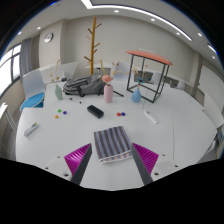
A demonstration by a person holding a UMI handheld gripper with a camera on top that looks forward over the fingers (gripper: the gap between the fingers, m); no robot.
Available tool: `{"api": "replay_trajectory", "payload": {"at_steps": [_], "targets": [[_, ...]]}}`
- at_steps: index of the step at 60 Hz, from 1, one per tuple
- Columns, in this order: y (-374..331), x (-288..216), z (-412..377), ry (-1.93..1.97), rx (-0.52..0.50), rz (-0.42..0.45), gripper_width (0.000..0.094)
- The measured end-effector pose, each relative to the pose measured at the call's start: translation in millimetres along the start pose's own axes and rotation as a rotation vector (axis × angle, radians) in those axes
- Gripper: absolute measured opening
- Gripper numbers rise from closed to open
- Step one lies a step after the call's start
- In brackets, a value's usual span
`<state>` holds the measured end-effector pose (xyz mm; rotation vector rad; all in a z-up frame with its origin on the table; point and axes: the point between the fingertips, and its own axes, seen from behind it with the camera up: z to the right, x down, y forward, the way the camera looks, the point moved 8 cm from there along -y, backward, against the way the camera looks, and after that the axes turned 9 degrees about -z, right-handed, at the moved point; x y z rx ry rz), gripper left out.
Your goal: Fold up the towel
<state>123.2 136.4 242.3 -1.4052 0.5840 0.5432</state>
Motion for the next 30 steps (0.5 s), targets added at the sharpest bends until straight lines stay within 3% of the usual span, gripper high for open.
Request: {"api": "replay_trajectory", "payload": {"at_steps": [13, 30], "targets": [[-81.4, 6.3, -26.2, -0.015, 0.013, 0.055, 0.0851], [-97.2, 21.4, -34.9, 0.000, 0.037, 0.049, 0.0853]]}}
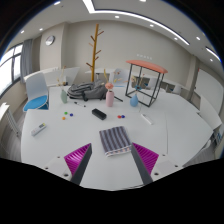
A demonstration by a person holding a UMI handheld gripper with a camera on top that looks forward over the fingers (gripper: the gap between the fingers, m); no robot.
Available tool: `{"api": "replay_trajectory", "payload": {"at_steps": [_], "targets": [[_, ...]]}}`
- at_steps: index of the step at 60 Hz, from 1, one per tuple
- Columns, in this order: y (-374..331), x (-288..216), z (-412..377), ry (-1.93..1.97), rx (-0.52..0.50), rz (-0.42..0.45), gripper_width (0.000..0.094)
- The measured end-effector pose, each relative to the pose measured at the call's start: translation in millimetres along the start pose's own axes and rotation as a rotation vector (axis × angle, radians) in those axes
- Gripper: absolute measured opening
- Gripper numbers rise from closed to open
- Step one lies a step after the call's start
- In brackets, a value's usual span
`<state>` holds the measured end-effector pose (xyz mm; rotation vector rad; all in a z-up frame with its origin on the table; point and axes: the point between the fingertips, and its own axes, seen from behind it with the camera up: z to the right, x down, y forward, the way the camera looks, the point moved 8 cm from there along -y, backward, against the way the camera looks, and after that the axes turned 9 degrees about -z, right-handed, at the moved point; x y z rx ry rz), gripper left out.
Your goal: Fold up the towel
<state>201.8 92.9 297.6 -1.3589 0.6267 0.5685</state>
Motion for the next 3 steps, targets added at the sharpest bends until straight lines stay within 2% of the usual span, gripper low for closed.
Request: {"api": "replay_trajectory", "payload": {"at_steps": [3], "targets": [[-0.1, 1.9, -2.4, 0.022, -0.019, -0.010, 0.0852]]}}
